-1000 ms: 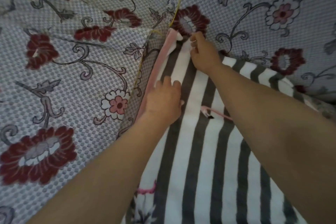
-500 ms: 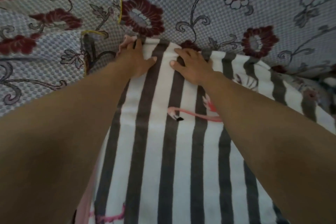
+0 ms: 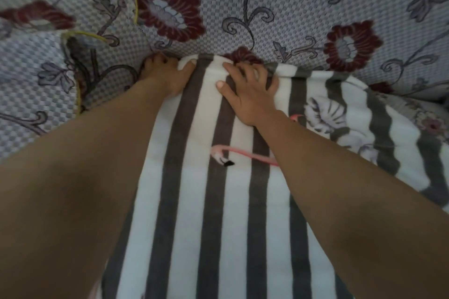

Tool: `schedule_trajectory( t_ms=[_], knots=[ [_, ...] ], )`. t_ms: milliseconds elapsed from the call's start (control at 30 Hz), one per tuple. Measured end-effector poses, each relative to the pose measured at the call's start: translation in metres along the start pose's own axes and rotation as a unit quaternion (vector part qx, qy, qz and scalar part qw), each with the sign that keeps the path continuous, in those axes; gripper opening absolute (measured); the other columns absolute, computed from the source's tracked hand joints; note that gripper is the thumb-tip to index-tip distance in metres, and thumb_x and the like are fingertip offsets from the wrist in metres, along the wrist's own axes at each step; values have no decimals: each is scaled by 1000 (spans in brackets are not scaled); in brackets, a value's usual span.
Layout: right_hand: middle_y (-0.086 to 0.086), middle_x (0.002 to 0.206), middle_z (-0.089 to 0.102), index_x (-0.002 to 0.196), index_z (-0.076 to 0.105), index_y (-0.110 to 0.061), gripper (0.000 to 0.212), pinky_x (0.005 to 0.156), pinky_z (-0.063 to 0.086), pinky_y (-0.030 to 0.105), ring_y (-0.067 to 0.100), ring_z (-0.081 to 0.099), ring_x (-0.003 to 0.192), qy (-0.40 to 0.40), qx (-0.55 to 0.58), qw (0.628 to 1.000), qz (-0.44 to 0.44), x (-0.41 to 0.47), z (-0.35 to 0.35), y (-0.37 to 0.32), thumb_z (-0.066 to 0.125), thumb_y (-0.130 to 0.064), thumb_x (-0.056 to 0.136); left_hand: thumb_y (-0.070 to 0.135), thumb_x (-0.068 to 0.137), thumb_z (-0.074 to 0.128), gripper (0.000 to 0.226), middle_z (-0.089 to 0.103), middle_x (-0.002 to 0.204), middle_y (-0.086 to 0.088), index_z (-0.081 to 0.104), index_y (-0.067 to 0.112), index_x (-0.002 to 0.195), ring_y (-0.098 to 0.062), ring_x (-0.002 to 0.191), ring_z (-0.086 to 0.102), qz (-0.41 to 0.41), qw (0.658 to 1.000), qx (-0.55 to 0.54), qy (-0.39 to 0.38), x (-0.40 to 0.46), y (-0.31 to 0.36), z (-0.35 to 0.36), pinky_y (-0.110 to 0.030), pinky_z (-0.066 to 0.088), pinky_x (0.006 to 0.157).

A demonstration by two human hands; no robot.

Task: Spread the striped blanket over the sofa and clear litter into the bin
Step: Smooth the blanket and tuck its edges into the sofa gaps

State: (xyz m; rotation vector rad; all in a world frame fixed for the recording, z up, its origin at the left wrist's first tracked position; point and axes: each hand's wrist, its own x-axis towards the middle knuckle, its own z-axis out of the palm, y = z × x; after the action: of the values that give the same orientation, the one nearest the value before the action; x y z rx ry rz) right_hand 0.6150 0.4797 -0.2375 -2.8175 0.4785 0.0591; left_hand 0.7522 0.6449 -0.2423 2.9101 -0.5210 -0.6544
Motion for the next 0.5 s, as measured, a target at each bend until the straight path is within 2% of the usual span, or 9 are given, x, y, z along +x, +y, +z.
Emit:
schedule_trajectory(
  t_ms=[133, 267, 367, 500],
  knots=[
    [-6, 158, 13, 146, 11, -47, 59, 111, -4, 63, 27, 4, 146, -39, -14, 999, 15, -2, -4, -4, 12, -69, 90, 58, 94, 17, 64, 10, 158, -16, 10, 28, 151, -36, 145, 9, 44, 995, -44, 83, -57, 1, 11, -47, 7, 119],
    [-4, 161, -15, 148, -10, -42, 62, 109, -15, 65, 27, -17, 147, -76, -45, 994, 65, -38, -8, -15, 4, -64, 92, 51, 97, 23, 64, 0, 158, -24, -1, 28, 151, -43, 145, 4, 58, 993, -17, 100, -121, -10, 26, -54, 11, 117],
    [-3, 161, -15, 148, -13, -39, 60, 110, -11, 67, 28, -17, 147, -79, -45, 994, 62, -105, -10, -21, 6, -58, 94, 52, 96, 21, 66, -2, 158, -23, -6, 28, 151, -44, 144, 5, 54, 995, 0, 80, -177, -23, 43, -54, 11, 117],
    [6, 162, -9, 150, -8, -33, 63, 110, -4, 69, 33, -12, 147, -71, -58, 995, 49, -199, -5, -31, 14, -56, 96, 55, 95, 28, 67, 2, 156, -27, -2, 33, 151, -42, 144, 10, 3, 996, -63, 62, -244, -31, 59, -49, 10, 117]
  ],
)
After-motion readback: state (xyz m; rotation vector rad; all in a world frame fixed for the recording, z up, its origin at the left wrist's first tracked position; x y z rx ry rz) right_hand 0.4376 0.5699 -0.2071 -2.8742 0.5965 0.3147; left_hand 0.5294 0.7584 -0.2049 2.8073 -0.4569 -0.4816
